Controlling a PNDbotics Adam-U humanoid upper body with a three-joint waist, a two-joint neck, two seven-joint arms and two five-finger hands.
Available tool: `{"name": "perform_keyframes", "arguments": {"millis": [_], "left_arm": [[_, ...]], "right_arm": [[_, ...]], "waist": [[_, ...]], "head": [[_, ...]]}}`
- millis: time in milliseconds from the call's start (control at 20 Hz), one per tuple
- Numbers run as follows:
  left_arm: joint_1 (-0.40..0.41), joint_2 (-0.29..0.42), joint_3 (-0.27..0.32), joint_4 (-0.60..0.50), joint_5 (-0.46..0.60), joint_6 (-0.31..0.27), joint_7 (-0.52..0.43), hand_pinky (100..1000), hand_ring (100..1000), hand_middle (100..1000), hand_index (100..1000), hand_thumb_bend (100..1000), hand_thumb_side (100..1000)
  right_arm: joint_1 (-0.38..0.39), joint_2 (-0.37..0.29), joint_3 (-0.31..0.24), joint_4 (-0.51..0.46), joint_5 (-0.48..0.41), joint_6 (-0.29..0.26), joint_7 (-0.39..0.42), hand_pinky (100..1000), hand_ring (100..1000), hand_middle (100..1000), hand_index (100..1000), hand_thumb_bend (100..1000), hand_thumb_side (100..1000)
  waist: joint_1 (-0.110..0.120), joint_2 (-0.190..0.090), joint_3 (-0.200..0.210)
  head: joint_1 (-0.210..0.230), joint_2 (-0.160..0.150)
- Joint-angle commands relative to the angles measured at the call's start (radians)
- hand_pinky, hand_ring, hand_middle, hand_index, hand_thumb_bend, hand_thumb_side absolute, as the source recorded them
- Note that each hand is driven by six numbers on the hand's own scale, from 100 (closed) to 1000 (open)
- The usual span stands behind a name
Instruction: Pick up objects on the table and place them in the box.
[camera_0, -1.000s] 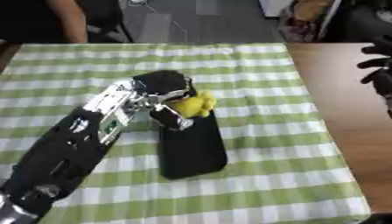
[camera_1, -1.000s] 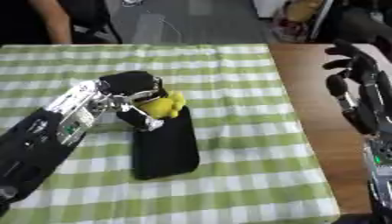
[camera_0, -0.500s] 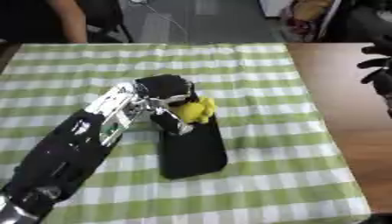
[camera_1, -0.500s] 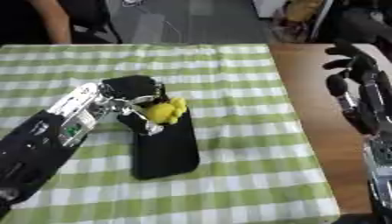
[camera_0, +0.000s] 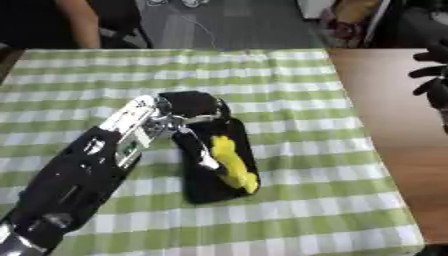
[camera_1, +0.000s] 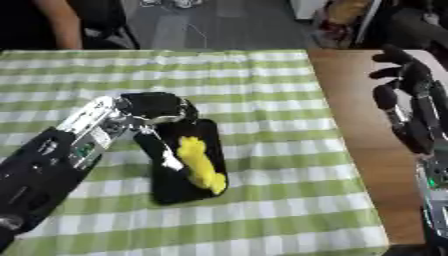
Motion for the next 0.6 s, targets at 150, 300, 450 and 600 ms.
{"name": "perform_keyframes", "arguments": {"millis": [150,300,450,600], "left_arm": [[-0.012,0.007,0.011,-0.009,0.007,-0.002,-0.002,571,559,614,688,774,681],[-0.012,0.007,0.013,-0.008,0.006,-0.004,0.0,584,565,619,691,788,689],[-0.012,0.008,0.015,-0.009,0.006,-0.004,0.004,596,571,626,697,798,705],[-0.014,0.01,0.02,-0.013,0.011,-0.002,0.009,601,574,629,700,806,705]], "right_arm": [[-0.016,-0.018,-0.003,-0.012,-0.003,0.001,0.003,510,684,781,937,658,1000],[-0.015,-0.018,-0.003,-0.012,-0.003,0.002,0.003,510,684,781,937,658,1000],[-0.014,-0.018,-0.004,-0.012,-0.002,0.002,0.003,510,684,781,937,658,1000],[-0.014,-0.019,-0.005,-0.012,-0.002,0.003,0.002,510,684,781,937,658,1000]], "waist": [[0.001,-0.01,-0.001],[0.001,-0.01,-0.001],[0.001,-0.01,-0.001],[0.0,-0.01,0.0]], "head": [[0.006,-0.011],[0.006,-0.011],[0.006,-0.012],[0.005,-0.013]]}}
